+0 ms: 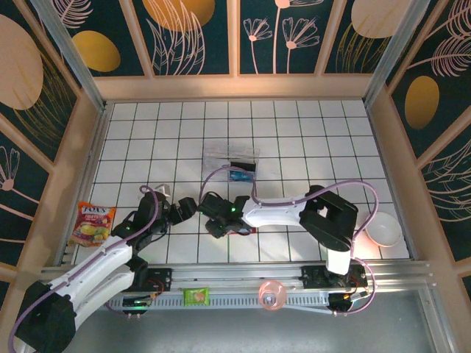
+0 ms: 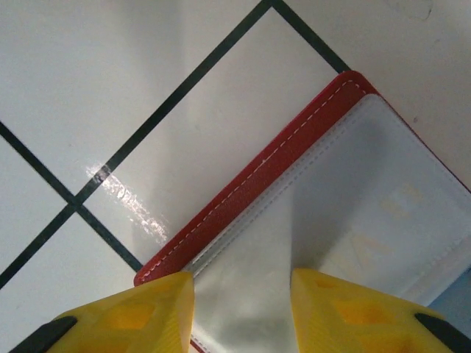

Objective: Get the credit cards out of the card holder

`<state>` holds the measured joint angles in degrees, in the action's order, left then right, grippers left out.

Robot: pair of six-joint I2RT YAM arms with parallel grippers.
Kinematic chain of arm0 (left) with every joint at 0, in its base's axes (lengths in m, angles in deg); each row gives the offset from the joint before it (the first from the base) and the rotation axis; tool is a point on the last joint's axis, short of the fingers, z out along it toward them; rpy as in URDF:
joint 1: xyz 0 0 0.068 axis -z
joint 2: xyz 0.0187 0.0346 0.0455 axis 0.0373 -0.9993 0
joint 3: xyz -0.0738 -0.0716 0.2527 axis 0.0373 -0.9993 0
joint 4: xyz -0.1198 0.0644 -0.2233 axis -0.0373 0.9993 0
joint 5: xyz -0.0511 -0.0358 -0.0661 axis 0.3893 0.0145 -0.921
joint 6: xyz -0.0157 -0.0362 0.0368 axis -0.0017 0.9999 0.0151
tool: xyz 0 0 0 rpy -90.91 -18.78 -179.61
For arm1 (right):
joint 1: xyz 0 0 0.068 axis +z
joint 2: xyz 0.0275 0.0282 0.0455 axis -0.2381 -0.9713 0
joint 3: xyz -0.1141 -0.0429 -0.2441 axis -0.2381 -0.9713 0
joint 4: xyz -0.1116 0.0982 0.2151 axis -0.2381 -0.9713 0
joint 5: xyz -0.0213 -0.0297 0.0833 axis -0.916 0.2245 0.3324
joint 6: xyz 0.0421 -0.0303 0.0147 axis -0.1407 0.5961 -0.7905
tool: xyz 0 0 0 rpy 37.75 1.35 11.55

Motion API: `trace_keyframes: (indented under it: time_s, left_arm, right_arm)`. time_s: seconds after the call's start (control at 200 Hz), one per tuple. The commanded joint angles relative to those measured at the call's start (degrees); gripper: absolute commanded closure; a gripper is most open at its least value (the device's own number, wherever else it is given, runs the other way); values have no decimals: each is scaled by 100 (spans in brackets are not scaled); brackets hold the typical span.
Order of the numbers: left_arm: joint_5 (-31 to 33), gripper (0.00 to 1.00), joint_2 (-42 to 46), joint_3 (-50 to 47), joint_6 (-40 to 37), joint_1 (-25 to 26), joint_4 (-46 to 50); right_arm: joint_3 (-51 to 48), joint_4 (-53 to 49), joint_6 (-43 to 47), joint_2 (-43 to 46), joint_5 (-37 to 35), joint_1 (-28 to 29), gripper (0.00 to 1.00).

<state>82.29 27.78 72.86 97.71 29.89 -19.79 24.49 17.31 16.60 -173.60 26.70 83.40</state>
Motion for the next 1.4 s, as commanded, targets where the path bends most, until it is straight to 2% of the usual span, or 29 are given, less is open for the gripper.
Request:
trace_keyframes:
  time_s: [0.0,0.195,0.36,0.686,0.806,0.986,1.221,1.341,1.396]
  left_arm:
    - [-65,11,-56,-62,56,-33,-59]
    - [-194,13,-155,-75,10,-33,-164]
    - [-456,21,-281,-40,-88,-33,-350]
    - [-1153,62,-713,-47,-63,-11,-966]
    - [-1293,73,-973,-58,18,175,-1244]
    - [-1139,80,-1695,266,-22,765,-1473]
    - [-1236,82,-2400,585,-70,990,-1807]
    - [-1338,81,-2743,799,-122,1102,-1850]
    - [-1403,80,-2878,865,-145,1150,-1871]
  right_arm:
    - [104,-387,54,-232,-329,95,64]
    - [-6,-206,-26,-156,-367,104,88]
    - [-139,173,-50,38,-216,-9,100]
    - [-876,1417,-179,826,395,-360,100]
    - [-1084,1668,-308,1002,512,-457,100]
    - [-1307,1840,-394,1164,513,-485,100]
    - [-1562,2013,-524,1420,512,-485,100]
    - [-1785,2052,-622,1799,248,-487,73]
    - [-1895,2029,-655,1976,74,-501,70]
